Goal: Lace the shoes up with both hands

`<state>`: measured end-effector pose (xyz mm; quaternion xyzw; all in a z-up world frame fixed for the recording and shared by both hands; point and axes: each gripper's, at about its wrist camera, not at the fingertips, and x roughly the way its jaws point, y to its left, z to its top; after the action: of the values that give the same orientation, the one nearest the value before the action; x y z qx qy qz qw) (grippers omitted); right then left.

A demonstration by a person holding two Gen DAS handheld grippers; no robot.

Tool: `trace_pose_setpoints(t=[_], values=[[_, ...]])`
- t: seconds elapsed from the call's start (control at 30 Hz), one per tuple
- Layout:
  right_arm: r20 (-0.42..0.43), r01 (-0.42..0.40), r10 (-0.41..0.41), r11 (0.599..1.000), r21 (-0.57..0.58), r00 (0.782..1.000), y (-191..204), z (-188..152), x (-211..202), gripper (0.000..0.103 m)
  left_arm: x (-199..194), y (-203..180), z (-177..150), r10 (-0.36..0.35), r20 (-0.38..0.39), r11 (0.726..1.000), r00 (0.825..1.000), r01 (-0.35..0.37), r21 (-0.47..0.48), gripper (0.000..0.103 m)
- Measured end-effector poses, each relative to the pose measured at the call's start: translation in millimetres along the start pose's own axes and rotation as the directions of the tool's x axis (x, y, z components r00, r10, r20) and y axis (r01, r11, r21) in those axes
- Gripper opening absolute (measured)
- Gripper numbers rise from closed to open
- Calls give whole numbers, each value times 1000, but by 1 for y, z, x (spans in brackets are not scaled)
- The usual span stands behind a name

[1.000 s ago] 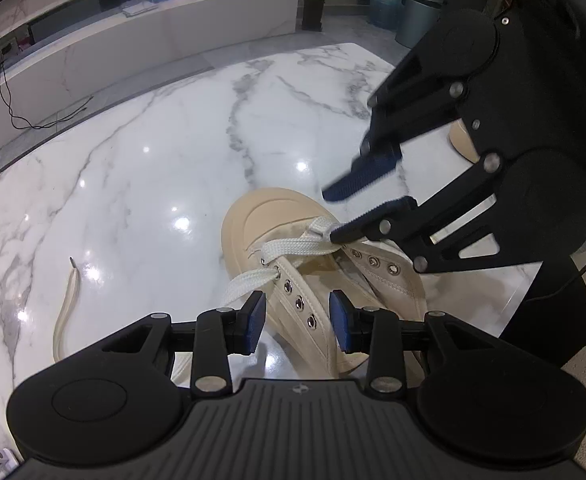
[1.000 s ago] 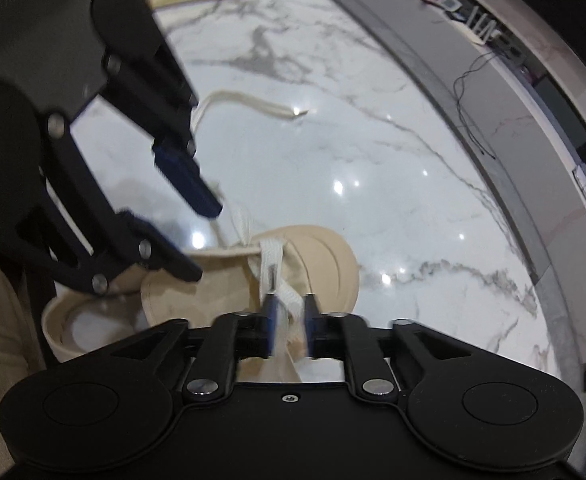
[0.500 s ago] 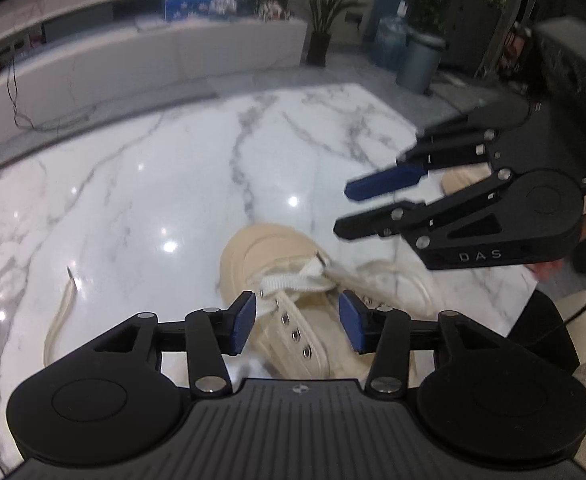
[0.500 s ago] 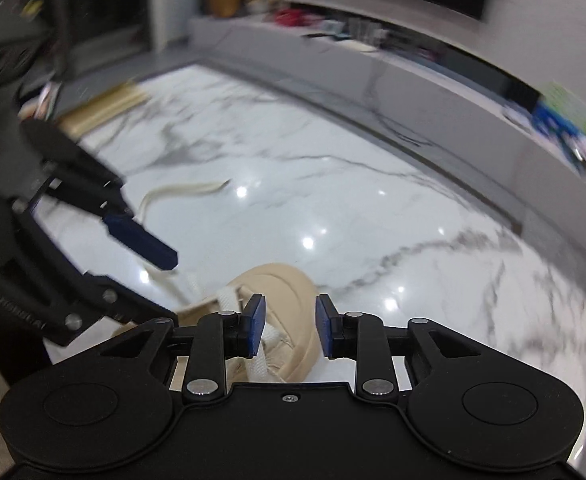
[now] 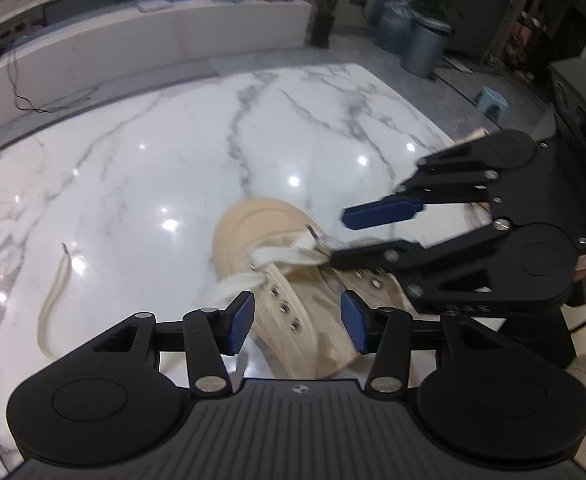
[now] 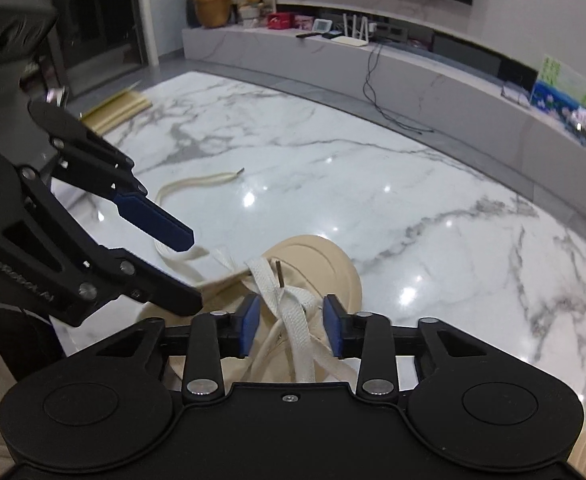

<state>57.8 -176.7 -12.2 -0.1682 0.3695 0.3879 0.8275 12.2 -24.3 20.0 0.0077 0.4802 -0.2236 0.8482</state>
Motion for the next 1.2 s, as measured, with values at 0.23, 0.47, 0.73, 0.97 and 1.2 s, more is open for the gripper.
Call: trace_pose_setpoints(t=[0.23,0.47,0.73,0.97,1.2], values=[[-3,-10,10,999,33,1000,-3,-2,7,13,7,10,-3,-38,-12,995,999,36,-90,46],[13,-23,23,997,71,1000,-6,-5,9,6,10,5,-2,25,-14,999,1000,-25,-46,45],[78,-46,43,999,28,996,4,1,-7,2,6,-5,-3,20,6,1000,1000,-20,18,25],[31,-49,53,994,-100,998,24,1,3,2,3,3,-4,18,3,1000,1000,-18,6,14],[-40,-31,20,954,-298,999,48,-3,14,2,0,13,-6,18,6,1000,1000,-18,-6,14]])
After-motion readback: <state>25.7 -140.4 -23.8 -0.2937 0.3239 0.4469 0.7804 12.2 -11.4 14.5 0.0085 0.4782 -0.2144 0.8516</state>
